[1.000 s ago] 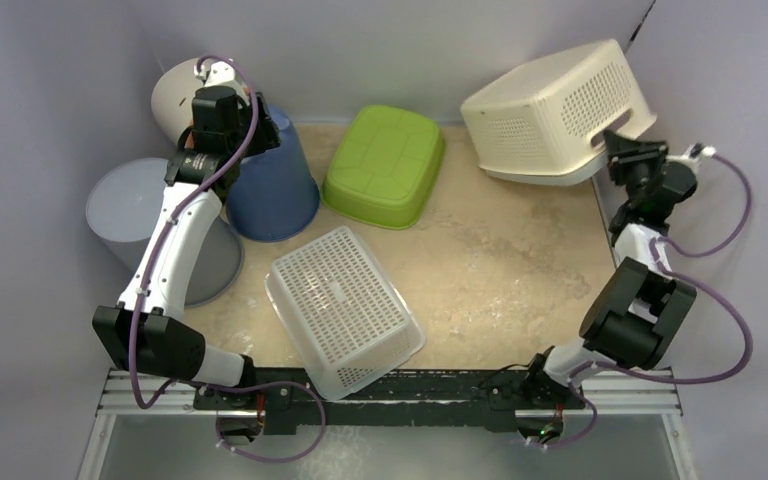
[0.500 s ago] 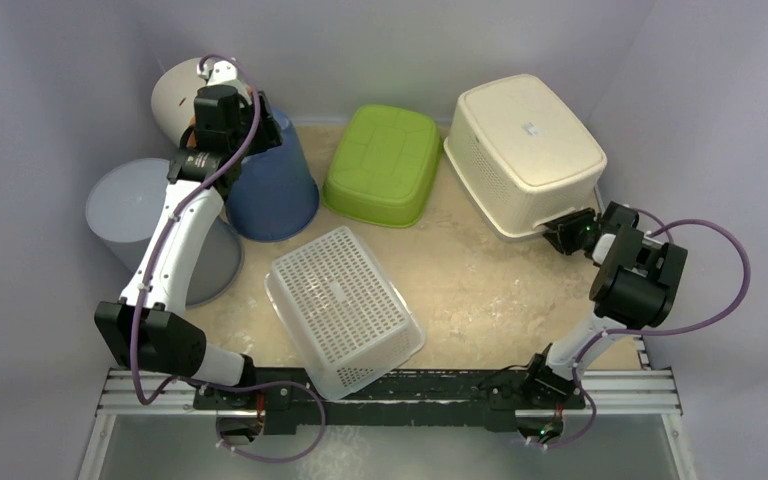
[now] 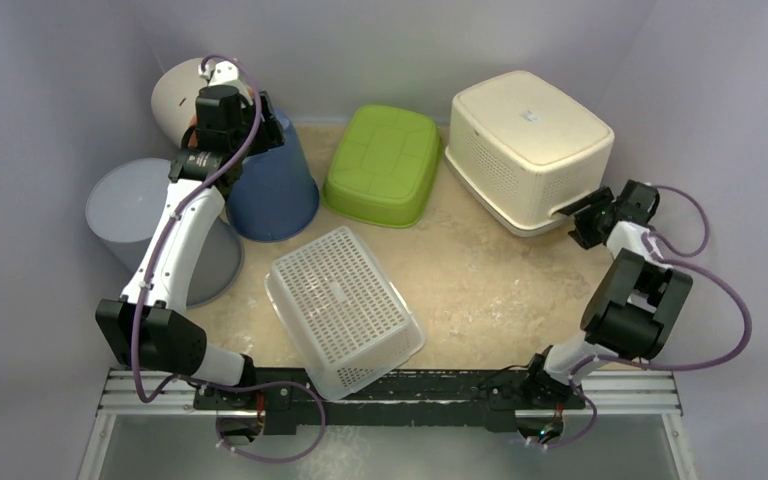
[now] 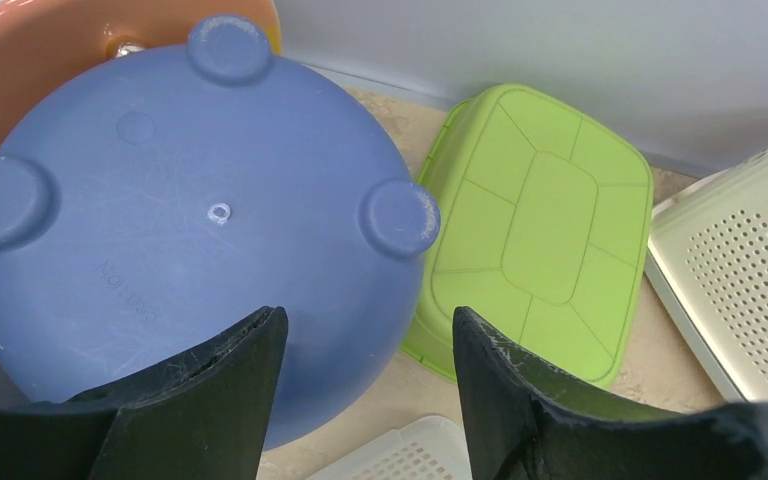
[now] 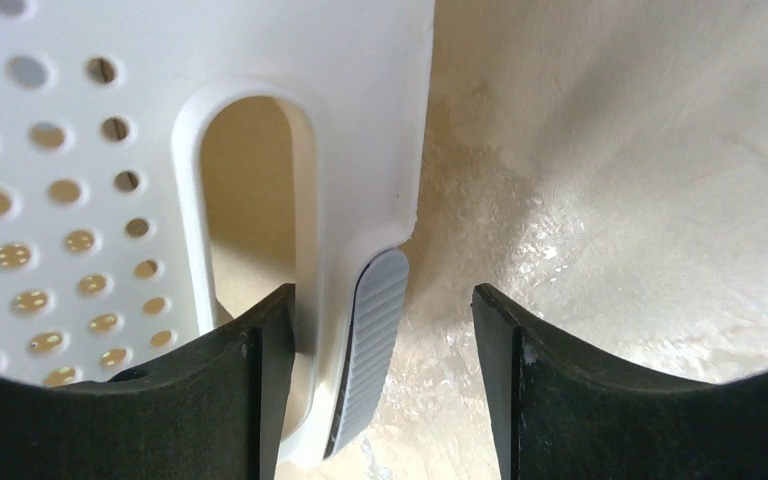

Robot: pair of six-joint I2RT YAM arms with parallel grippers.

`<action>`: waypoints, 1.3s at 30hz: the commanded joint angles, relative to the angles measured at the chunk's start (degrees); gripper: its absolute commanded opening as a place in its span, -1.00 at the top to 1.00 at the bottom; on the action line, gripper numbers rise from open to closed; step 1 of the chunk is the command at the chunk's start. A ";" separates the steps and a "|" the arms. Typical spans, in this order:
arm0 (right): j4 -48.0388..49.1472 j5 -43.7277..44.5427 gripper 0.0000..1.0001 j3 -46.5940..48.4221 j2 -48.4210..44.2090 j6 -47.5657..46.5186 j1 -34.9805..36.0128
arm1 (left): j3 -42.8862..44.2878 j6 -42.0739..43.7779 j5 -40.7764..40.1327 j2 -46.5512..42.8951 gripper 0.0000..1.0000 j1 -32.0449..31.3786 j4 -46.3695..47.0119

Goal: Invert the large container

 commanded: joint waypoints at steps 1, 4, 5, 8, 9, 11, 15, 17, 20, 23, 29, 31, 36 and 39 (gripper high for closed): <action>-10.15 6.52 -0.32 6.13 -6.66 -8.49 0.20 | 1.09 -0.56 0.65 0.00 -0.24 0.52 2.03; -12.05 6.64 -0.31 6.02 -9.25 -10.00 0.19 | 1.14 -0.68 1.11 0.01 -0.25 0.52 2.05; -12.08 6.26 -0.29 5.23 -10.02 -10.12 0.17 | 1.14 -0.73 1.21 -0.07 -0.25 0.52 2.03; -8.72 1.97 -0.22 0.75 -11.54 -9.84 0.15 | 1.01 -0.93 1.49 -0.14 -0.25 0.52 2.15; -7.40 0.11 -0.22 -0.81 -11.68 -9.56 0.20 | 0.92 -1.15 1.73 -0.16 -0.25 0.52 2.26; -5.73 -1.67 -0.22 -2.73 -12.25 -8.42 0.30 | 0.91 -1.42 2.28 -0.17 -0.25 0.52 2.50; -6.58 0.29 -0.23 -1.59 -15.42 -9.41 0.63 | 0.81 -1.50 2.66 -0.08 -0.25 0.51 2.54; -9.24 1.89 -0.24 2.26 -16.98 -12.14 1.09 | 0.70 -1.34 2.68 0.40 -0.25 0.52 1.82; -14.31 5.50 -0.26 9.41 -17.80 -15.85 3.98 | -0.07 -1.31 2.79 0.65 -0.26 0.52 0.39; -15.26 10.45 -0.27 15.30 -18.97 -17.42 10.38 | -0.62 -0.81 2.90 0.50 -0.31 0.52 -0.19; -18.06 20.59 -1.00 29.49 -13.13 -23.58 25.12 | -0.40 -0.18 3.28 2.22 -0.36 0.52 -2.09; -18.03 20.97 -1.00 32.84 -10.37 -25.88 28.13 | -0.51 0.00 3.50 2.95 -0.37 0.51 -2.48; -17.04 21.72 -1.00 40.09 -3.92 -30.00 34.47 | -0.03 0.58 3.06 4.14 -0.39 0.52 -3.01; -18.71 20.32 -1.00 45.85 1.06 -31.71 37.89 | 1.07 1.00 2.85 4.90 -0.40 0.44 -3.66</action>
